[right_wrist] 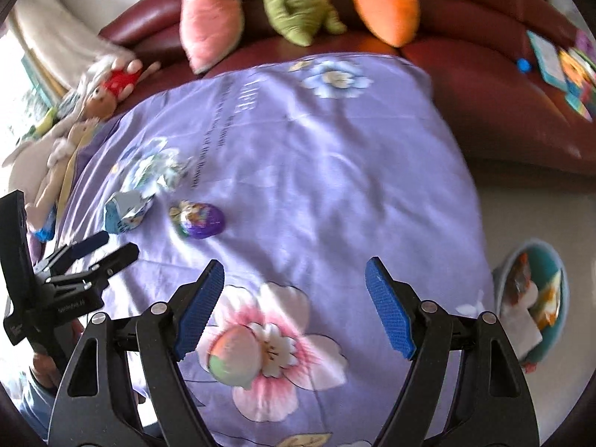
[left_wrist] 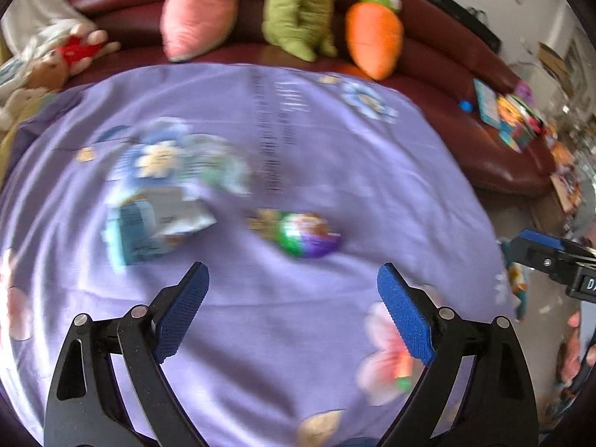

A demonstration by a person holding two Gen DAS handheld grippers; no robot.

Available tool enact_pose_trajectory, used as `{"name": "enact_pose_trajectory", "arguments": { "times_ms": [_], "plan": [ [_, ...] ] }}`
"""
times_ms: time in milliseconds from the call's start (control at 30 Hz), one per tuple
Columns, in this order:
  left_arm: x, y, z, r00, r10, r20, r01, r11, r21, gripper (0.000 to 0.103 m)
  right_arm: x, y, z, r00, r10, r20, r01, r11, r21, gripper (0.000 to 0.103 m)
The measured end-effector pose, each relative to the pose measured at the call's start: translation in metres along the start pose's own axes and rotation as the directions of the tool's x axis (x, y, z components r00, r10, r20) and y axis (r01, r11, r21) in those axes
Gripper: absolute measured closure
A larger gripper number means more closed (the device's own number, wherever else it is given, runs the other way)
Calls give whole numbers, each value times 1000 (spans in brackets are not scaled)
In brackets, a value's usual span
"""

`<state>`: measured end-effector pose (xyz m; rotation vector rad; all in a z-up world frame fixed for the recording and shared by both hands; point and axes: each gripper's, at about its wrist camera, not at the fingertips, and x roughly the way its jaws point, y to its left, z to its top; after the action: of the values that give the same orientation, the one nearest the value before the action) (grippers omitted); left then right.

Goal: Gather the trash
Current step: 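Grasp the light-blue wrapper with the left tool while the right tool grasps the clear plastic bag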

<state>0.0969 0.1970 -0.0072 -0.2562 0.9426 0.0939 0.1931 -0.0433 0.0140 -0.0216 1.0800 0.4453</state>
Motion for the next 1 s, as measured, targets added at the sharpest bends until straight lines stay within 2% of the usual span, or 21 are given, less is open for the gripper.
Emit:
{"name": "enact_pose_trajectory", "arguments": {
  "times_ms": [200, 333, 433, 567, 700, 767, 800, 833, 867, 1000],
  "plan": [
    [2, 69, -2, 993, 116, 6, -115, 989, -90, 11, 40, 40, 23, 997, 20, -77, -27, 996, -84, 28],
    [14, 109, -5, 984, 176, -14, -177, 974, -139, 11, 66, 77, 39, 993, 33, -115, -55, 980, -191, 28],
    [24, 129, -6, 983, 178, -32, -181, 968, -176, 11, 84, 105, 51, 986, 82, -143, -118, 958, -263, 28],
    [33, 145, -2, 986, 165, -38, -169, 962, -214, 11, 105, 134, 67, 982, 87, -166, -139, 931, -338, 28],
    [42, 142, 7, 988, 149, -26, -151, 971, -187, 11, 124, 155, 80, 979, 85, -186, -154, 904, -399, 28],
    [49, 138, 9, 989, 148, -23, -150, 974, -168, 18, 133, 161, 85, 977, 85, -194, -161, 893, -420, 28],
    [54, 138, 11, 990, 137, -30, -140, 978, -158, 36, 138, 164, 88, 976, 85, -199, -165, 887, -430, 28],
    [58, 138, 11, 991, 129, -42, -134, 979, -153, 65, 142, 166, 90, 976, 84, -203, -167, 884, -437, 28],
    [63, 140, 11, 992, 113, -56, -121, 981, -153, 69, 146, 168, 92, 975, 83, -206, -169, 880, -444, 28],
    [63, 144, 11, 994, 99, -42, -104, 982, -157, 69, 161, 180, 100, 972, 76, -222, -178, 855, -487, 28]
  ]
}}
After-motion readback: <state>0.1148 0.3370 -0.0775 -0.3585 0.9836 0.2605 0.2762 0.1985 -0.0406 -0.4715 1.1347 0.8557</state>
